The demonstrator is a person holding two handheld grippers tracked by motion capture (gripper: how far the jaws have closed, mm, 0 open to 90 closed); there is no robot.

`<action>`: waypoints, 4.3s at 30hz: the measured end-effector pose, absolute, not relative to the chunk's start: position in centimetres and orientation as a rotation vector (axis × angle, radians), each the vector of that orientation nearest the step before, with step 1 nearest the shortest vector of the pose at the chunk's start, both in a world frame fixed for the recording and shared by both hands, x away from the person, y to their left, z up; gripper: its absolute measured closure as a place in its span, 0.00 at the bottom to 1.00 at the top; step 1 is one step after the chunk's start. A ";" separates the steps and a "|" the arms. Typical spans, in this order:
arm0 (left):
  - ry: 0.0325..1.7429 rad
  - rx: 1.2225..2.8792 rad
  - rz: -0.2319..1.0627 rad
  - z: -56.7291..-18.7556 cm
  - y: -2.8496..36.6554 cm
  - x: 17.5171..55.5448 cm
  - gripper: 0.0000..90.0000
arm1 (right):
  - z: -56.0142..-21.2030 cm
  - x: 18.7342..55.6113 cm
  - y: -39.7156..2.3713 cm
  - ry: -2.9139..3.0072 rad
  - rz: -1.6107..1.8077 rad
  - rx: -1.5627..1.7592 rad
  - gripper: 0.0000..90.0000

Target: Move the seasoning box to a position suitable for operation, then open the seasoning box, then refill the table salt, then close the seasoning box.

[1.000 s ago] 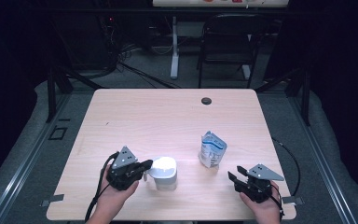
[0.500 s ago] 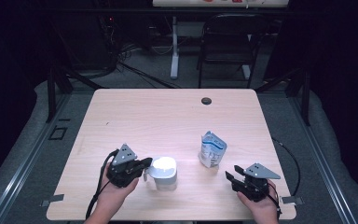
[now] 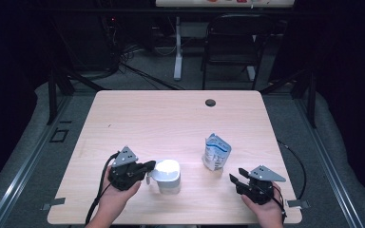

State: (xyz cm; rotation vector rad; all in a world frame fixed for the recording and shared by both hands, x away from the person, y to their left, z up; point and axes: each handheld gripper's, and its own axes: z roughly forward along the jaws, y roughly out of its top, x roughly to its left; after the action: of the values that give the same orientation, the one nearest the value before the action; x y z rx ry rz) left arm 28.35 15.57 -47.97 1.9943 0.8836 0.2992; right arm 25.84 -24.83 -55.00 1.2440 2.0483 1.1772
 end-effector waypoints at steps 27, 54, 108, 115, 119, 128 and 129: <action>0.889 2.047 0.325 -48.2 15.1 28.1 1.00 | -50.5 23.7 -20.6 2.092 1.291 1.015 0.62; 0.878 2.053 0.335 -48.3 15.3 27.9 1.00 | -49.9 26.6 -13.4 2.263 1.257 0.907 0.60; 0.890 2.059 0.327 -48.1 15.2 28.1 1.00 | -51.3 28.0 -11.4 2.352 1.166 0.850 0.60; 0.894 2.063 0.324 -48.1 15.3 28.0 1.00 | -51.3 28.0 -11.6 2.347 1.166 0.852 0.60; 0.896 2.059 0.333 -48.1 15.4 28.0 1.00 | -51.3 28.0 -11.6 2.353 1.161 0.849 0.60; 0.901 2.075 0.344 -48.0 15.3 27.9 1.00 | -51.2 28.0 -11.3 2.351 1.160 0.842 0.60; 0.900 2.072 0.343 -48.0 15.3 27.9 1.00 | -51.1 28.0 -11.3 2.349 1.160 0.837 0.60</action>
State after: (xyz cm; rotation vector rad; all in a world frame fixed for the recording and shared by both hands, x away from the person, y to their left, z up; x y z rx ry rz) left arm 27.91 15.26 -48.00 2.0720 0.9005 0.3430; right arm 28.01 -11.26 -51.09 0.8375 2.3491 1.1596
